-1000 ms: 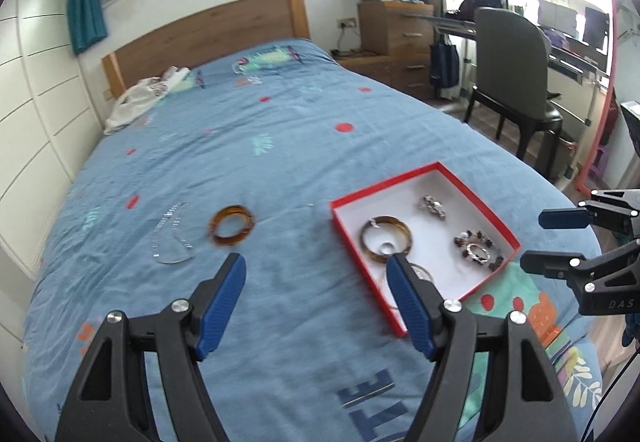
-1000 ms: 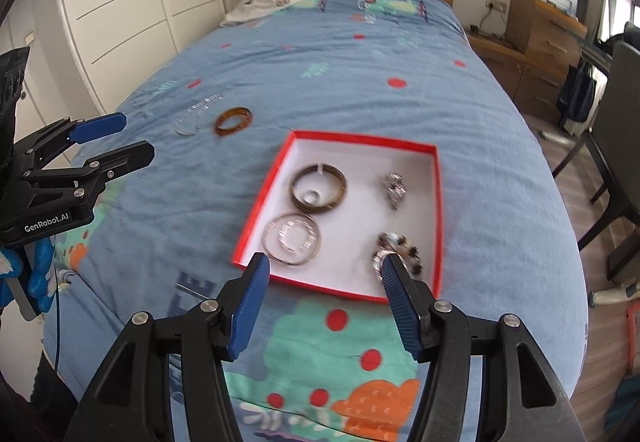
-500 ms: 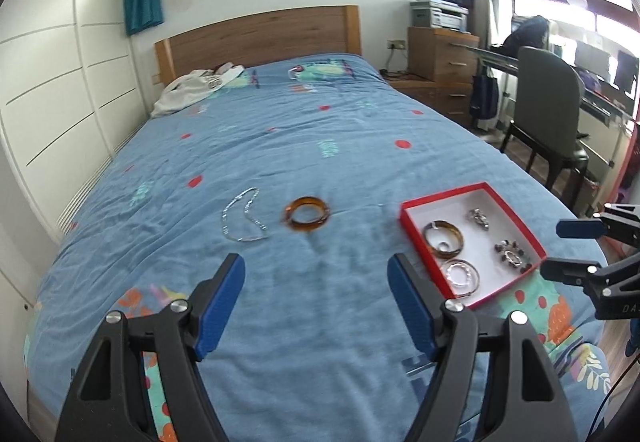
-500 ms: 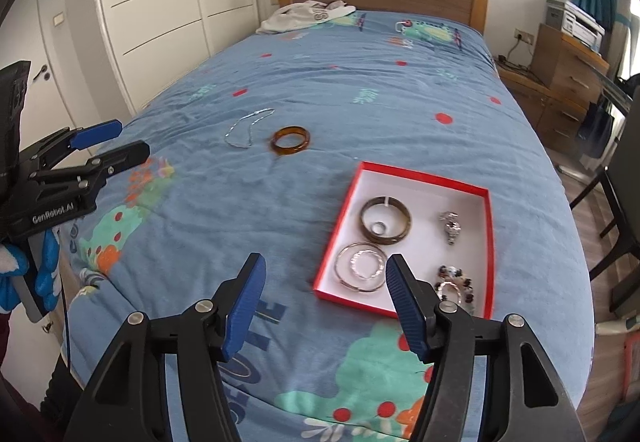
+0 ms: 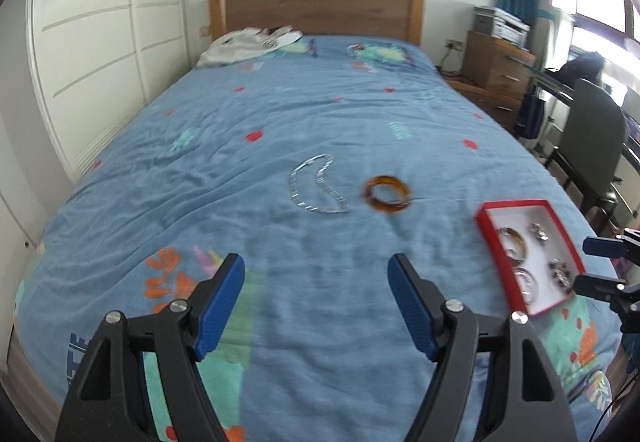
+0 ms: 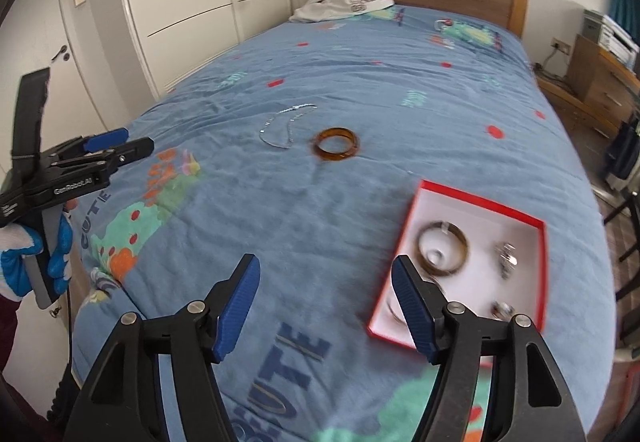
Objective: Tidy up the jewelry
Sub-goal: 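Grasp the amber bangle with the right tool while the left tool grasps the silver chain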
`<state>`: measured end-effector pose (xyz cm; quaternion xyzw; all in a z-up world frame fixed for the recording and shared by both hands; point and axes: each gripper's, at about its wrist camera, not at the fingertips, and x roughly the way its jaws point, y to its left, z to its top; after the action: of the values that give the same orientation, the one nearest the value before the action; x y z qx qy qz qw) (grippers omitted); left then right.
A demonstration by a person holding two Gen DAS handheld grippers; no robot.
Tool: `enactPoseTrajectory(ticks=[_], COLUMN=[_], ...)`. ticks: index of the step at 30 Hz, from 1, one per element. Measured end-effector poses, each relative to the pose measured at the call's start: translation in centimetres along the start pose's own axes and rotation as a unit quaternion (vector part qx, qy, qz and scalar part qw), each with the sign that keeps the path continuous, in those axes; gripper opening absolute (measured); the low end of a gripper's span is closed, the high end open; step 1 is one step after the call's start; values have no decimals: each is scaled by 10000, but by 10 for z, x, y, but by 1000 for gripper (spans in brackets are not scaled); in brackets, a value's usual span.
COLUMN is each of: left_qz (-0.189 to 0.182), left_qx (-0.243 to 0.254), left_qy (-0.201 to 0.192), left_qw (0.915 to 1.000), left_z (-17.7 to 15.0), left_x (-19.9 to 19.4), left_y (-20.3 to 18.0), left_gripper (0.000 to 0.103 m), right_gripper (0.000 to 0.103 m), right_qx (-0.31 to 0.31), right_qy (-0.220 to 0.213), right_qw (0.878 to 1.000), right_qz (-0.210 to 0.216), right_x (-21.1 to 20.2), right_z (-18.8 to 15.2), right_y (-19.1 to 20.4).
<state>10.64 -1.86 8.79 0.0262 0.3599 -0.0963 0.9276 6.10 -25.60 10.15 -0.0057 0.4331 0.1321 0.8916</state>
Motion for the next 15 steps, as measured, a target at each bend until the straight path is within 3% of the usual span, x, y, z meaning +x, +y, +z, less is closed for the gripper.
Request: enactPoseTrajectory(ticks=[7, 15], left_qz=[164, -79], left_qx=[-255, -328], left_qy=[423, 710], left_qw=[9986, 9969], left_z=[12, 42], left_x=[71, 156], left_y=[35, 35], left_gripper=[72, 72], right_gripper=[67, 67], right_qx=[94, 382], right_qy=[84, 192], right_qw=[9995, 9982], right_qz=[290, 409], right_x=[67, 139], right_z=[37, 79], right_y=[0, -23])
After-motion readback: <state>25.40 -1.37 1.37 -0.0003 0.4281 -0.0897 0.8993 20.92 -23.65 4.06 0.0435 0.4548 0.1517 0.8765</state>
